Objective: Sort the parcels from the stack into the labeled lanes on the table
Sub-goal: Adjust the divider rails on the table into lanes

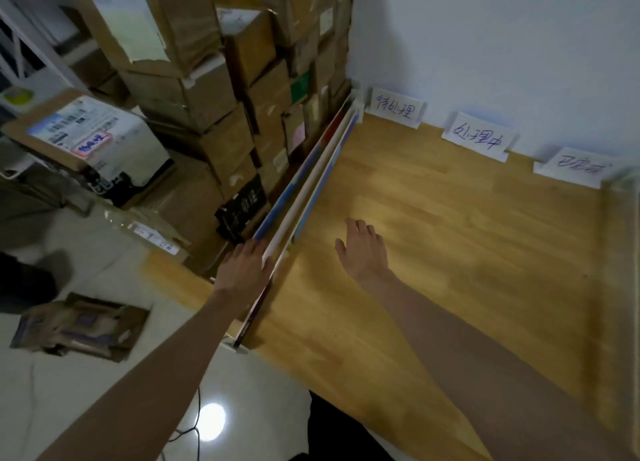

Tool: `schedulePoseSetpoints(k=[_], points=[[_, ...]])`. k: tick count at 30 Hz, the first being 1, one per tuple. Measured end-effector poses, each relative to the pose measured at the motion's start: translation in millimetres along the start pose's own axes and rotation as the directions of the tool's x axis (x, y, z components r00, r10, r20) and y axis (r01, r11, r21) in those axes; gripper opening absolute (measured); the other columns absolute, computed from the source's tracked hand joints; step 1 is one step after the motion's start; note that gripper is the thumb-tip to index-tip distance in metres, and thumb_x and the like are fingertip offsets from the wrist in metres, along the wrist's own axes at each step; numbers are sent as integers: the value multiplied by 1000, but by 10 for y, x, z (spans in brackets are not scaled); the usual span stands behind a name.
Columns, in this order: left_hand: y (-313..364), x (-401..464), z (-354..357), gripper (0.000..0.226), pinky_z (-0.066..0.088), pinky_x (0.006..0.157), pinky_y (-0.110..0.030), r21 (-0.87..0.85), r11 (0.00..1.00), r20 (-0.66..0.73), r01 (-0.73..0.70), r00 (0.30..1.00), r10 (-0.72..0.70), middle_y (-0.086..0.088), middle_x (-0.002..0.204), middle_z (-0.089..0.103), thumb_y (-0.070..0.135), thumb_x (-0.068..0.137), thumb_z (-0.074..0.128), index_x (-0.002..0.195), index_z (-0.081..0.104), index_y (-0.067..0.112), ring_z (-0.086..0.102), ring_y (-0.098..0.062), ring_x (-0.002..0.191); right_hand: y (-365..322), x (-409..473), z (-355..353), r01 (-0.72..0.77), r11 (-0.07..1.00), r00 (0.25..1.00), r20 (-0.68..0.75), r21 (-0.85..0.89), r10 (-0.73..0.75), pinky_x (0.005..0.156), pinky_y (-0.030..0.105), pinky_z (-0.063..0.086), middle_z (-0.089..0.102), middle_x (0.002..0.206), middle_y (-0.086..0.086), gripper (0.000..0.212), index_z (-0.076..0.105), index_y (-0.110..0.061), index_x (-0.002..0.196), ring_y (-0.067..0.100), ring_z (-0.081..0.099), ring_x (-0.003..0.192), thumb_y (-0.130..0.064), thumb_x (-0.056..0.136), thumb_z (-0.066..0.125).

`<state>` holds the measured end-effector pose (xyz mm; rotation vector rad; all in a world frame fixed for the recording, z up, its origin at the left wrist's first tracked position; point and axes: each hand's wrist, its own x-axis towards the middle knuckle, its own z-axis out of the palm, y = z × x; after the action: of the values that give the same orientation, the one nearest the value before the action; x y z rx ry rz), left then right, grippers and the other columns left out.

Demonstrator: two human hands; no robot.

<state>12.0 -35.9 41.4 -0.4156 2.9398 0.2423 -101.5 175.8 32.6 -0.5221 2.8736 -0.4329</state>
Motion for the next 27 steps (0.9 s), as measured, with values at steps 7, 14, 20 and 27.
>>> schedulePoseSetpoints(k=[7,14,20,27], points=[[-134,388,189,37,52,91,-41,-48,995,196,89,977,-78,-4,126,52,35,103,35,135,44,19,56,-23,110,-402,676,372,-150,963,967,234,225,96,92,44,48,51,135,13,47,40,-10,140,32,51,122,-33,100,52],[-194,692,275,20,54,81,-36,-51,993,239,110,966,-95,-3,110,59,27,100,49,111,59,16,62,-22,96,-661,1031,675,-436,780,878,403,449,258,77,35,48,60,121,12,45,48,-9,124,31,61,112,-36,93,65],[-193,773,364,9,57,76,-35,-105,981,244,165,960,-135,-4,95,64,22,97,56,96,62,15,63,-16,84,-780,1106,886,-581,682,789,514,444,338,86,46,58,65,113,14,47,53,-7,119,33,68,101,-32,85,75],[-237,759,341,6,52,67,-28,-187,957,210,221,961,-181,0,93,63,20,91,64,96,63,17,61,-14,81,-840,1086,908,-633,614,760,529,472,377,81,45,60,70,106,16,35,62,-5,111,33,71,94,-23,83,73]])
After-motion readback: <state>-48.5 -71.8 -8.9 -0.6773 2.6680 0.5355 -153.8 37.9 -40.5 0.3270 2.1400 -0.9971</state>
